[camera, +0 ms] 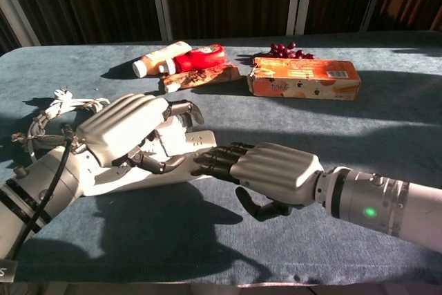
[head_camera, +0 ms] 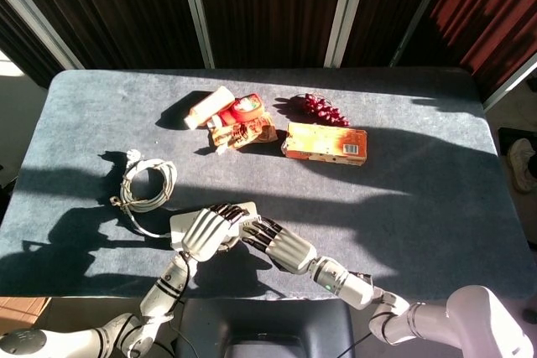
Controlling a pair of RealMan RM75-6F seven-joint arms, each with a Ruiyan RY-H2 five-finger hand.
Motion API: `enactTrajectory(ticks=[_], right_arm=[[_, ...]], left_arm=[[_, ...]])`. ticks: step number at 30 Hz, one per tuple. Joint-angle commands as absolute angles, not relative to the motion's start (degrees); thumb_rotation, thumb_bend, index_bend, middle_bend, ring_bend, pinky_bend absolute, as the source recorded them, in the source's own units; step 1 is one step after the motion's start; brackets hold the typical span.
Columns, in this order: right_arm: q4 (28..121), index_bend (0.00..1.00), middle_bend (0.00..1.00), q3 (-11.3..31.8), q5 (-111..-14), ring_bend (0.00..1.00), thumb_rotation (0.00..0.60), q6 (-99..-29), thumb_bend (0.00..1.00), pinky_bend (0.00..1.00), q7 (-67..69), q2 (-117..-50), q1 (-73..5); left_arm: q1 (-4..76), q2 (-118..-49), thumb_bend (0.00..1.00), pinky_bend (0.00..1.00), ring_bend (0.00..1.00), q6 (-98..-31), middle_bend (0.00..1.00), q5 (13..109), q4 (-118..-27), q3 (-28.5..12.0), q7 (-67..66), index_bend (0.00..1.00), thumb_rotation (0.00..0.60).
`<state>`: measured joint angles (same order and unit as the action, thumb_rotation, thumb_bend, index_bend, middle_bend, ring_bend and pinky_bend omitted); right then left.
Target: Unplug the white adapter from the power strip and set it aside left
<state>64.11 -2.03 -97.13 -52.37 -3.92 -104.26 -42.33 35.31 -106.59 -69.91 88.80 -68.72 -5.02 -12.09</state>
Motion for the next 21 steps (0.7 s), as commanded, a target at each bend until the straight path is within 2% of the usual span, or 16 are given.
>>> enactTrajectory(ticks=[1,11,13,16,17,21], right_arm=[[64.26,0.06,0.15,-1.84,-96.41,0.0,0.6,-51.89,0.94,0.0,-4.15,-104.3,-42.5],[65.43,0.04,0.15,-1.91,-96.8,0.0,0.6,-55.57,0.93,0.0,-3.27,-102.53,-41.79],[67.05,0.02,0.15,-1.11,-96.97,0.0,0.6,-59.65,0.87,0.0,-1.57,-100.34,-40.64],[70.85,0.0,0.15,-1.72,-99.32,0.0,0.6,-65.94,0.69,0.0,0.8,-95.13,-38.92],[71.64,0.0,0.15,-1.97,-99.88,0.0,0.6,-67.21,0.66,0.0,0.8,-93.8,-38.5],[75.52,0.0,0.15,-2.86,-100.42,0.0,0.6,-70.96,0.62,0.0,-2.18,-87.63,-36.03]], left_arm=[[35.21,-106.4,0.51,0.55,0.36,-69.58,0.38,88.54,-68.53,-4.86,-11.92,0.33,0.6],[34.67,-103.49,0.51,0.54,0.36,-73.44,0.37,90.53,-70.33,-5.48,-10.09,0.32,0.6],[33.58,-99.88,0.51,0.54,0.36,-76.6,0.36,90.76,-72.33,-6.77,-8.95,0.32,0.6],[31.66,-93.13,0.51,0.54,0.36,-77.03,0.36,88.6,-75.58,-7.53,-5.39,0.31,0.6],[31.15,-91.83,0.51,0.54,0.36,-76.93,0.36,87.76,-75.81,-7.73,-4.67,0.31,0.6],[28.6,-87.63,0.51,0.53,0.35,-76.39,0.36,84.05,-74.57,-8.02,-1.14,0.3,0.6]])
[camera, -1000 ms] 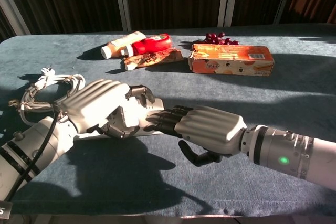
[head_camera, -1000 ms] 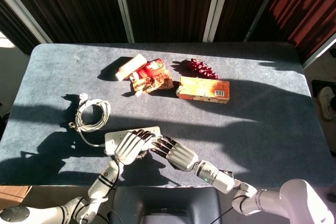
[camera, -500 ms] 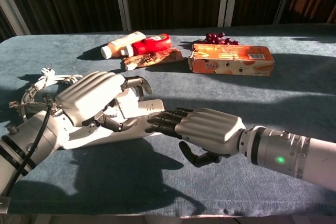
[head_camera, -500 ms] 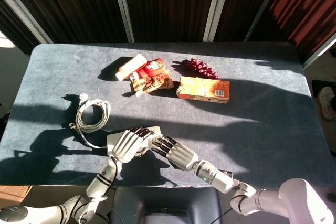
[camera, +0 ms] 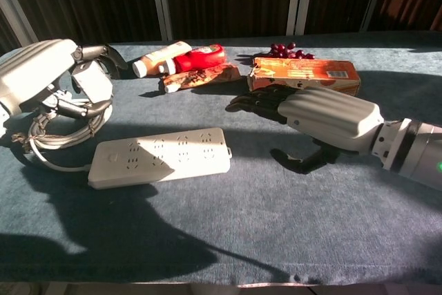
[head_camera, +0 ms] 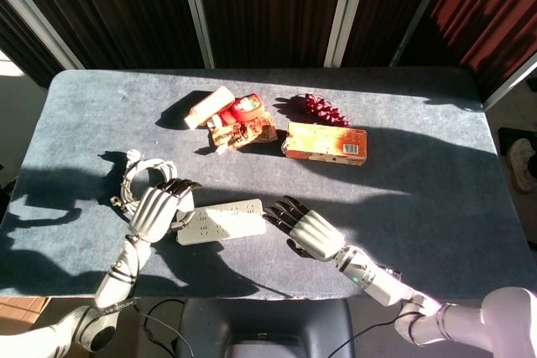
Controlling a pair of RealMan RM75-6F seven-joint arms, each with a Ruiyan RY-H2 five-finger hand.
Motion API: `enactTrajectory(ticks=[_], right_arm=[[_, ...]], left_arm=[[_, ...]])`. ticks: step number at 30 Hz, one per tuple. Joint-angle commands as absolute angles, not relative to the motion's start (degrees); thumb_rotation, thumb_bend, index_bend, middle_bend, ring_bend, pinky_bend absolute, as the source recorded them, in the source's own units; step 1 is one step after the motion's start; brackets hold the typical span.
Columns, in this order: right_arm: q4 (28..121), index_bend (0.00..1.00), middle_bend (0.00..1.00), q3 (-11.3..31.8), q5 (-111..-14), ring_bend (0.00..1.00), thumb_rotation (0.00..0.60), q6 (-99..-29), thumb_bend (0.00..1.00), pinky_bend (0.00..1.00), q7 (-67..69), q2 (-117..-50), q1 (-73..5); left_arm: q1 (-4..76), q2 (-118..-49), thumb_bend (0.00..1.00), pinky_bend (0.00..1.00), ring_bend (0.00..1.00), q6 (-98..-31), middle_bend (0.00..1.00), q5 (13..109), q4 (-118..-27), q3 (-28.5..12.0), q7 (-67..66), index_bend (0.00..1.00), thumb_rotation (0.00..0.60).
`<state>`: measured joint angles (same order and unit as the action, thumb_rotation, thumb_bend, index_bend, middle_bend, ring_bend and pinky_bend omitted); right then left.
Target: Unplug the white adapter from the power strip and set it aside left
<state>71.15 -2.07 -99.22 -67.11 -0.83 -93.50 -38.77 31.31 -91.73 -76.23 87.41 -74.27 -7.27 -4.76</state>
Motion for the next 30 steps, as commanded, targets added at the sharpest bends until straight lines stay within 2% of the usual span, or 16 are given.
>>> enactTrajectory(ticks=[1,5,11,15,18,21,23,25,30], right_arm=[[77.36,0.0,0.14,-2.99,-99.93,0.0,0.6,-71.58,0.59,0.0,-3.1,-85.58,-35.2],[83.31,0.0,0.13,-3.38,-98.73,0.0,0.6,-74.04,0.49,0.0,-4.2,-79.49,-32.59],[89.32,0.0,0.13,-3.08,-98.7,0.0,0.6,-77.29,0.47,0.0,-5.88,-74.12,-30.02],[90.67,0.0,0.13,-3.03,-97.66,0.0,0.6,-76.01,0.47,0.0,-7.73,-73.14,-29.32],[91.79,0.0,0.11,-3.16,-96.03,0.0,0.6,-73.56,0.47,0.0,-10.56,-72.99,-29.07],[92.45,0.0,0.1,-2.91,-95.07,0.0,0.6,-72.39,0.47,0.0,-12.57,-73.06,-28.8],[92.68,0.0,0.1,-2.75,-94.35,0.0,0.6,-71.8,0.46,0.0,-13.08,-73.03,-28.59],[92.8,0.0,0.1,-2.7,-93.7,0.0,0.6,-71.26,0.44,0.0,-13.26,-72.85,-28.3],[93.41,0.0,0.09,-2.85,-91.32,0.0,0.6,-71.24,0.38,0.0,-14.41,-71.21,-26.38]], left_arm=[[27.76,-86.68,0.51,0.52,0.35,-76.09,0.35,83.12,-73.76,-7.79,0.02,0.3,0.6],[24.77,-85.05,0.5,0.48,0.33,-75.27,0.33,80.91,-69.91,-6.31,4.87,0.3,0.6],[20.04,-86.3,0.5,0.38,0.33,-74.56,0.33,79.7,-64.22,-3.25,13.97,0.29,0.6],[18.8,-88.79,0.48,0.33,0.28,-73.64,0.3,81.03,-60.4,-1.1,15.32,0.25,0.6],[19.05,-90.23,0.45,0.29,0.21,-71.65,0.23,81.6,-59.1,-0.24,15.37,0.15,0.6],[19.64,-90.93,0.41,0.26,0.13,-70.17,0.11,82.46,-59.05,0.24,15.8,0.02,0.6],[19.78,-91.15,0.4,0.24,0.06,-70.16,0.03,82.94,-59.15,0.26,15.74,0.0,0.6],[19.73,-91.27,0.39,0.23,0.02,-71.07,0.0,83.3,-59.24,-0.16,15.53,0.0,0.6],[18.74,-88.8,0.38,0.19,0.0,-73.96,0.0,84.51,-62.07,-0.4,16.02,0.0,0.6]])
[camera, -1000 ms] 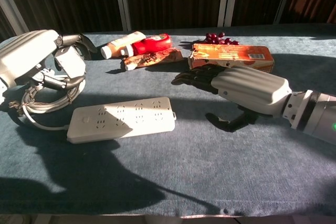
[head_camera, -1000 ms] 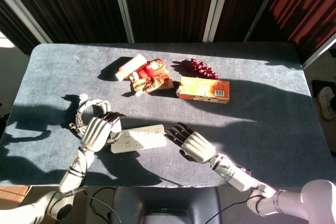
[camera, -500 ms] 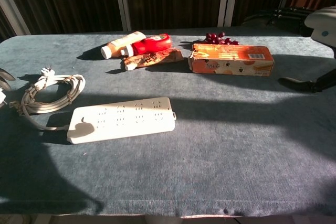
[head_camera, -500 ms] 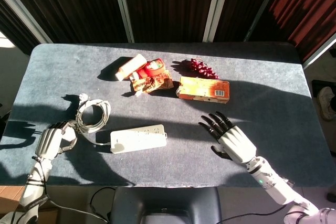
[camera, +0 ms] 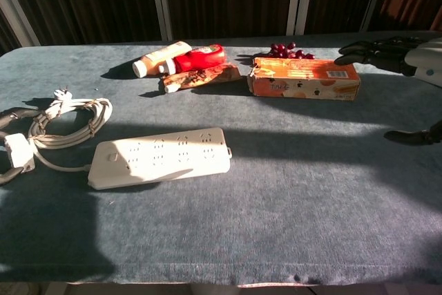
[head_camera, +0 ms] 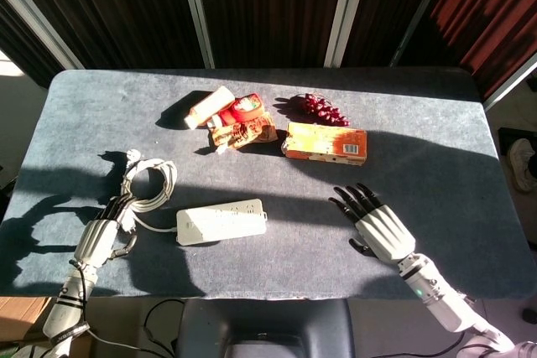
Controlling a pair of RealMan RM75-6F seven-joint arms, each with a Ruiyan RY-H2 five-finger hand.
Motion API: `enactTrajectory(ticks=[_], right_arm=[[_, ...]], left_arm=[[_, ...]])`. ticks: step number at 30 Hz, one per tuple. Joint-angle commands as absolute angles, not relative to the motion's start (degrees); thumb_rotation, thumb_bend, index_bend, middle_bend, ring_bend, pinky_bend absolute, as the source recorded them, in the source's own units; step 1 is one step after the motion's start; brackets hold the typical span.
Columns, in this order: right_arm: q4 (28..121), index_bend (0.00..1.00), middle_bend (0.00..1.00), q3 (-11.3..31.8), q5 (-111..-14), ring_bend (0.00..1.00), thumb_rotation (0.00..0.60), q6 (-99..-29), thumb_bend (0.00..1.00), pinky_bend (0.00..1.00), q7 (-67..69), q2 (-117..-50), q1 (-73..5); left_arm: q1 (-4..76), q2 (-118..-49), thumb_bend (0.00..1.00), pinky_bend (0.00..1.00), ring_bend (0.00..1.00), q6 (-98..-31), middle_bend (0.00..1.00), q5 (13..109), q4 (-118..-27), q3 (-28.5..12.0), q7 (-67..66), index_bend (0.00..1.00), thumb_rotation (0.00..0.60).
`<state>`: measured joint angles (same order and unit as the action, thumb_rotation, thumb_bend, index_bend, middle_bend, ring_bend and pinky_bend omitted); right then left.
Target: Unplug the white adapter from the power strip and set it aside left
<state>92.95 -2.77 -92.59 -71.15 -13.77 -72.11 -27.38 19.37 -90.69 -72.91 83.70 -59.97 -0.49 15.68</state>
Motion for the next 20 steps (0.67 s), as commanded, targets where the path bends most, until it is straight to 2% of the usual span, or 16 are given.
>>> enactTrajectory(ticks=[1,5,9,12,17,20], right_arm=[[93.78,0.0,0.08,-2.91,-90.51,0.0,0.6,-71.4,0.36,0.0,-14.7,-70.62,-25.77],[96.6,0.0,0.06,-3.4,-85.72,0.0,0.6,-74.49,0.33,0.0,-16.31,-67.21,-21.18],[99.09,0.0,0.06,-3.76,-79.48,0.0,0.6,-82.17,0.31,0.0,-18.6,-64.44,-13.53],[97.31,0.0,0.05,-3.25,-77.2,0.0,0.6,-88.11,0.25,0.0,-15.66,-64.75,-8.46],[95.54,0.0,0.04,-2.16,-78.19,0.0,0.6,-91.44,0.22,0.0,-11.48,-64.24,-5.7],[94.93,0.0,0.03,-2.18,-78.98,0.0,0.6,-90.68,0.22,0.0,-12.07,-64.34,-5.49]], left_arm=[[18.43,-87.57,0.38,0.18,0.0,-74.39,0.0,84.83,-63.46,-0.16,16.33,0.0,0.6],[15.76,-80.64,0.38,0.14,0.0,-80.45,0.0,86.31,-70.54,-0.1,13.78,0.0,0.6],[10.61,-71.75,0.4,0.13,0.0,-87.64,0.0,84.11,-81.46,-0.85,6.09,0.0,0.6],[7.17,-66.98,0.43,0.13,0.0,-90.46,0.0,80.62,-88.81,-1.12,0.09,0.0,0.6],[5.37,-64.01,0.44,0.13,0.0,-91.15,0.0,80.39,-92.92,-0.9,-0.21,0.0,0.6],[5.41,-63.57,0.44,0.13,0.0,-89.54,0.0,79.55,-93.43,-1.0,-0.9,0.0,0.6]])
